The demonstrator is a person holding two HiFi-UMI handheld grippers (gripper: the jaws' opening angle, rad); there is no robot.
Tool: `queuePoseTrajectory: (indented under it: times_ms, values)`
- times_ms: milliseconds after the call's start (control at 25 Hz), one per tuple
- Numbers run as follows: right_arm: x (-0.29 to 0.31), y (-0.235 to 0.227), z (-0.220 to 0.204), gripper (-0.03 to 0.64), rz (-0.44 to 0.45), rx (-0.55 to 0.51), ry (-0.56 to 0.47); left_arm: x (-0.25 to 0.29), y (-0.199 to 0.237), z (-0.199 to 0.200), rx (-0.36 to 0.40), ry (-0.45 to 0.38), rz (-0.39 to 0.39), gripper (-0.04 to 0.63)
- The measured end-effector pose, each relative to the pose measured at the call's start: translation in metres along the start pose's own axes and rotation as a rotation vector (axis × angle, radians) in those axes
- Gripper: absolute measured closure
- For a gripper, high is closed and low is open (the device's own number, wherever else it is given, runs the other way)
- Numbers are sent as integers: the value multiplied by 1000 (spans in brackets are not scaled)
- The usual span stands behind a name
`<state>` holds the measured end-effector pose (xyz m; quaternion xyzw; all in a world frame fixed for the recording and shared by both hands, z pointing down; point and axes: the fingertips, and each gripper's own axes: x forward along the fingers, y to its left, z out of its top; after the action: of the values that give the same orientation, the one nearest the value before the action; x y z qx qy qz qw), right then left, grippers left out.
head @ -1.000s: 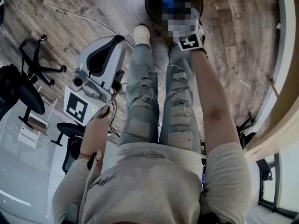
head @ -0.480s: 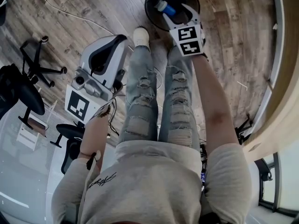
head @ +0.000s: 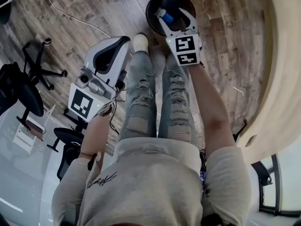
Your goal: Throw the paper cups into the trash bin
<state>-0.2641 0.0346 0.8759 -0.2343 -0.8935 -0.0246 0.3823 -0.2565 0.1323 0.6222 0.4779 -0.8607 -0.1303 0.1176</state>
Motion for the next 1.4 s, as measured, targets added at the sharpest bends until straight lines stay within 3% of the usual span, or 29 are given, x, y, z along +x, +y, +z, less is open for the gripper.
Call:
queuePoseTrajectory:
  times_ms: [680,960,1400]
  values:
    - [-100,10,121,347,-24,52,-249,-4,-23,52,48,-20,14,592]
    - [-136,10,151,347,-30,46,-306,-3,-29,62,46,-18,26,592]
    - [-207,27,222,347,-21,10,-385,-6,-47,122,100,-39,-1,592]
